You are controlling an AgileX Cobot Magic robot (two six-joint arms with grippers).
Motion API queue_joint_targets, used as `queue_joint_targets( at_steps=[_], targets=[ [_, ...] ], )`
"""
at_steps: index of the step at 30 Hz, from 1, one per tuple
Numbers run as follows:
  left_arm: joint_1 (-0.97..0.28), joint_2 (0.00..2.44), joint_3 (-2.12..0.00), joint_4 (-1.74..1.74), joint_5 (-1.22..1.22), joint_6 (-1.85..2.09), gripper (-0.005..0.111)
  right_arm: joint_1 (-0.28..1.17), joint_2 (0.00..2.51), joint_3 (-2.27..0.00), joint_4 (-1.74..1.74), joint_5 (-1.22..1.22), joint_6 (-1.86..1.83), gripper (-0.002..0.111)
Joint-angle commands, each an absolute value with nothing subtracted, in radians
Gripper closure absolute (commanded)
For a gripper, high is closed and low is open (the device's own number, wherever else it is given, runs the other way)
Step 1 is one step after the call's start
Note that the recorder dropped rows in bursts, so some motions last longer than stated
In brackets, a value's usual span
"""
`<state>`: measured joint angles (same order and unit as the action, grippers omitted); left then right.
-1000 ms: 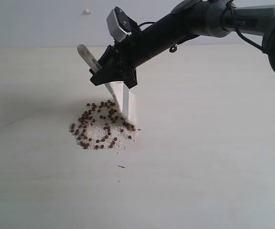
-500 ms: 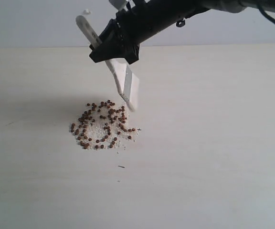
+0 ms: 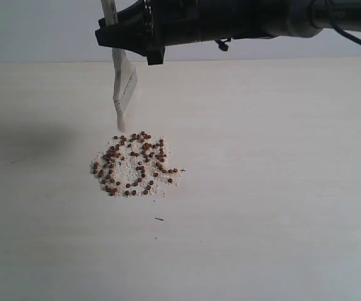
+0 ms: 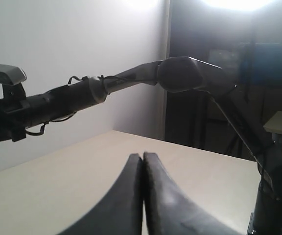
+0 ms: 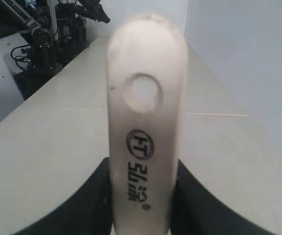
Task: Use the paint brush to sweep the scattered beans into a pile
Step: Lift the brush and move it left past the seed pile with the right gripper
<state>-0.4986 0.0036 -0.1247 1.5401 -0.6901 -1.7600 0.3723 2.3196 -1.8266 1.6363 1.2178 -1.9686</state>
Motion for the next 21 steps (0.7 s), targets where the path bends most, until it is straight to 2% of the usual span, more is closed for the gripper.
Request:
queue_joint_targets(
  at_steps=[1, 15, 21],
  targets=[
    [-0.498, 0.0, -0.117, 1.545, -0.689, -1.762, 0.107, 0.402, 2.347, -1.799, 1.744, 1.221, -2.077, 0.108],
    [-0.498, 0.0, -0.117, 1.545, -0.689, -1.762, 0.107, 0.483, 2.397, -1.799, 1.744, 1.221, -2.107, 0.108],
    [-0.498, 0.0, -0.117, 1.545, -0.689, -1.762, 0.107, 0.499, 2.443, -1.871, 1.744, 1.221, -2.107, 0.108]
  ],
)
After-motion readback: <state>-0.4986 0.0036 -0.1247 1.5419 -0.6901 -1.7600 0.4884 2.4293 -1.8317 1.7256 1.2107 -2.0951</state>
